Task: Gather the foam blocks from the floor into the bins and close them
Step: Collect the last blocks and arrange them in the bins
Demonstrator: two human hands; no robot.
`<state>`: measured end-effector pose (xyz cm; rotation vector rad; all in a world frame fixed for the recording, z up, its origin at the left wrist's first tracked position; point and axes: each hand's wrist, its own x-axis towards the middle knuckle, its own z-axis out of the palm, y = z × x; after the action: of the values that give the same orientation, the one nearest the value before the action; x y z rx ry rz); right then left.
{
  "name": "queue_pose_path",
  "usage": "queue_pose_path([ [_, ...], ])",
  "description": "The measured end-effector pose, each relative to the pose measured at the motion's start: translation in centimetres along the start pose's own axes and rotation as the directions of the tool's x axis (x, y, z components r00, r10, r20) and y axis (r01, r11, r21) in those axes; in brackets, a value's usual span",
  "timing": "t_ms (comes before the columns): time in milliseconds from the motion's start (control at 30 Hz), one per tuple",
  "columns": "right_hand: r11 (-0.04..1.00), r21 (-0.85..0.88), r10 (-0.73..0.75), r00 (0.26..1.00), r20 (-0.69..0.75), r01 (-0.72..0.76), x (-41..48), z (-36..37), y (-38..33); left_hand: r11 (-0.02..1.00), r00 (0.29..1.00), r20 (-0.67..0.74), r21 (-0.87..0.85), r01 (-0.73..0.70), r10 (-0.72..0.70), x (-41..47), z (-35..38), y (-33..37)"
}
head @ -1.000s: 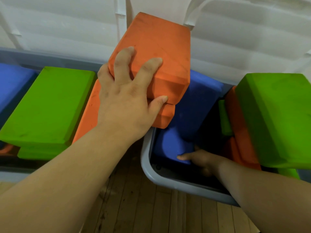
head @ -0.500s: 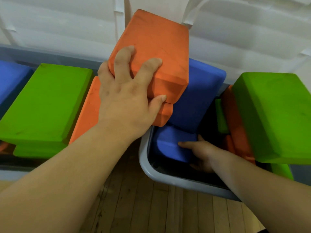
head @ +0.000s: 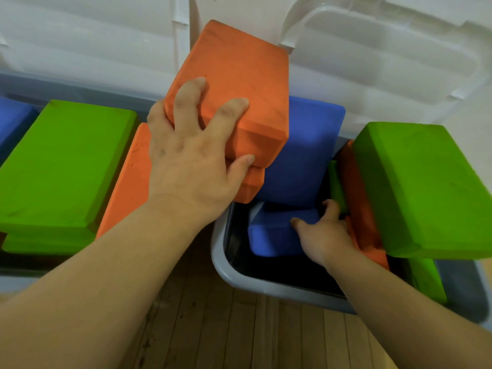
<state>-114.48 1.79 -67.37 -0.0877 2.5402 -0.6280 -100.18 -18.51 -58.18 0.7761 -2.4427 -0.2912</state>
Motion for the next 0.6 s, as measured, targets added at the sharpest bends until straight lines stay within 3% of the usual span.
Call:
queue_pose_path([
  [167, 0.998, -0.053, -0.018, 1.0, -0.002, 0.018, 0.5, -0.5, -0.3, 1.0, 1.0, 0.003, 0.0, 0.003, -0.003, -0.1, 0.0, 0.2],
  [333, 0.999, 0.016, -0.039, 0.999, 0.029, 0.038, 0.4, -0.1, 0.2, 1.0, 1.0, -0.005, 0.016, -0.001, 0.001, -0.2, 0.0, 0.3],
  [600, 0.978, -0.194, -0.069, 0.995, 0.071, 0.082, -0.2, -1.5, -0.7, 1.0, 1.0, -0.005, 0.023, 0.005, -0.005, 0.0, 0.0, 0.3],
])
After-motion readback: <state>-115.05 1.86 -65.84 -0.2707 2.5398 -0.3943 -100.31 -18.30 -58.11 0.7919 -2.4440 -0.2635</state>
